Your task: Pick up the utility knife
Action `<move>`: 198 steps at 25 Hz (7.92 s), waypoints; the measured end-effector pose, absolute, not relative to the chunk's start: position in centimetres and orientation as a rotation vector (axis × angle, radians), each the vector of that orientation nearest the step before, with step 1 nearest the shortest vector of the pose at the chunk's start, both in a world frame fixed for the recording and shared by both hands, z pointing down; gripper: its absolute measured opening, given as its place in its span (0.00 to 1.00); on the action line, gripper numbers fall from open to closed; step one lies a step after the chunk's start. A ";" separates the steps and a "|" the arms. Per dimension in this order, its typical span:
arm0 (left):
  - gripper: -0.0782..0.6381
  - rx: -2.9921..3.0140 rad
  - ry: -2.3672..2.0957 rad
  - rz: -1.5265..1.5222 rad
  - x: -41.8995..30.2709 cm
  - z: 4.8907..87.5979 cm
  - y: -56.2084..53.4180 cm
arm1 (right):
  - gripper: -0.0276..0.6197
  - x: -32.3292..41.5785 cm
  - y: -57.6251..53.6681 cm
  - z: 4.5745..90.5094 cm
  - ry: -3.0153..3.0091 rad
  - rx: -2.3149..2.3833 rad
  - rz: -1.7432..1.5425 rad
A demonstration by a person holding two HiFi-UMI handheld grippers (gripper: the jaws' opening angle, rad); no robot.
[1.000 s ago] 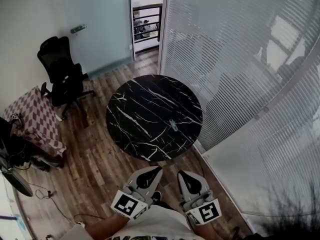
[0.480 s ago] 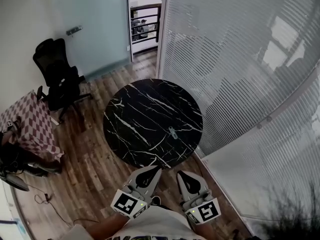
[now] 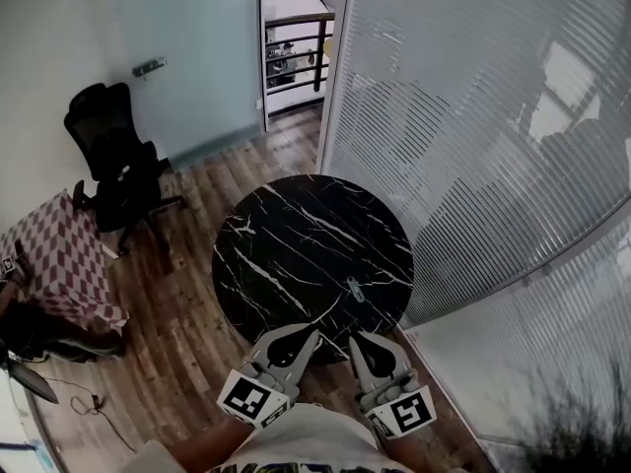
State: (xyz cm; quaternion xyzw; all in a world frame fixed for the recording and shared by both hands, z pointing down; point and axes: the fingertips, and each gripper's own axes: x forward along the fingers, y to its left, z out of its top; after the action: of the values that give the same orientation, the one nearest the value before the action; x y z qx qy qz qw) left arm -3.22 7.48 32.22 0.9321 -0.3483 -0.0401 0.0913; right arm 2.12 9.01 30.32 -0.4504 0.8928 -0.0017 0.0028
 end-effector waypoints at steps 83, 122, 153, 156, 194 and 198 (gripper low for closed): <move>0.12 2.578 -0.867 0.341 2.5 56.6 -7.3 | 0.08 10.5 -5.6 57.5 2.983 -1.725 -0.535; 0.12 2.434 -0.780 0.512 7.8 73.6 -13.0 | 0.38 16.5 -12.6 81.4 3.195 -1.824 -1.043; 0.12 2.420 -0.853 0.510 4.8 71.2 -12.5 | 0.26 15.9 -12.7 78.8 3.190 -1.866 -0.893; 0.12 2.434 -0.862 0.491 4.7 69.4 -12.5 | 0.26 15.9 -12.9 76.0 3.167 -1.870 -0.834; 0.12 2.759 -0.923 -0.030 2.5 34.8 -7.7 | 0.26 9.6 -6.5 33.5 2.819 -1.627 -0.070; 0.12 2.773 -0.930 -0.061 1.9 32.7 -7.3 | 0.26 8.6 -5.6 30.5 2.819 -1.581 0.002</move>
State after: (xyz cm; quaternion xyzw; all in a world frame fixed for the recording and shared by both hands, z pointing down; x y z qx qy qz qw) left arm 1.90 -7.26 32.70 0.9423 -0.3161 -0.0209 0.1079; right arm 8.56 -5.64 30.46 -0.4887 0.8713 0.0007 -0.0451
